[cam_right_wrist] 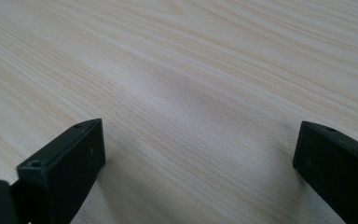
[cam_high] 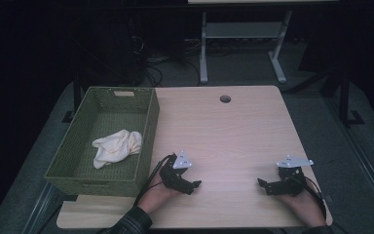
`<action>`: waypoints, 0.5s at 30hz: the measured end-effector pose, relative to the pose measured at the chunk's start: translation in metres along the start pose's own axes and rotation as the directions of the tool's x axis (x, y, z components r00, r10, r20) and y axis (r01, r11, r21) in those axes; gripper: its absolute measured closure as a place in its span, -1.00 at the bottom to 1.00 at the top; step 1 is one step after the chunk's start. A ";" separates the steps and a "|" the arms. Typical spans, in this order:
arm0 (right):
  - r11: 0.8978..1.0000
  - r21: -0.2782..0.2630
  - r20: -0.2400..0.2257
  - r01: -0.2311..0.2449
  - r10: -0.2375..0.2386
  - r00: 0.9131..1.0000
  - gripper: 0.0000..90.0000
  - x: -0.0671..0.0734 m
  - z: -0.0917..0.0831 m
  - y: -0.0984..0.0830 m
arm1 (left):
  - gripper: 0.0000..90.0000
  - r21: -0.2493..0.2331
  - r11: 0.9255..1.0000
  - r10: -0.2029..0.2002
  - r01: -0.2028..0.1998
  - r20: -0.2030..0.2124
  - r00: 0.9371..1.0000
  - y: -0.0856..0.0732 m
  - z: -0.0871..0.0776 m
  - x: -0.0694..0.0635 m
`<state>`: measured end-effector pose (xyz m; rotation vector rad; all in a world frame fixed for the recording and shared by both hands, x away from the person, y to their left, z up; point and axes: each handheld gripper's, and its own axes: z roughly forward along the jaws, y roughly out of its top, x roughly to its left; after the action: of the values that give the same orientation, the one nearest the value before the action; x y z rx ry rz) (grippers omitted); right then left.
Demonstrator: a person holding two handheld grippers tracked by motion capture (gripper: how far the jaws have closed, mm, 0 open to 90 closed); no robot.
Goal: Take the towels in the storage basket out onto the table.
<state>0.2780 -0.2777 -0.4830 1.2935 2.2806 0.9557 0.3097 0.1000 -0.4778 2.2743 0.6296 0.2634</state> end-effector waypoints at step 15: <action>1.000 -0.001 -0.007 0.007 -0.007 1.000 -0.96 0.000 0.000 0.000 | -0.73 0.028 1.000 -0.005 0.005 0.011 1.000 0.003 -0.002 0.007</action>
<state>0.2778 -0.2774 -0.4831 1.2829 2.2880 0.9605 0.3155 0.1033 -0.4744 2.2991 0.6366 0.2403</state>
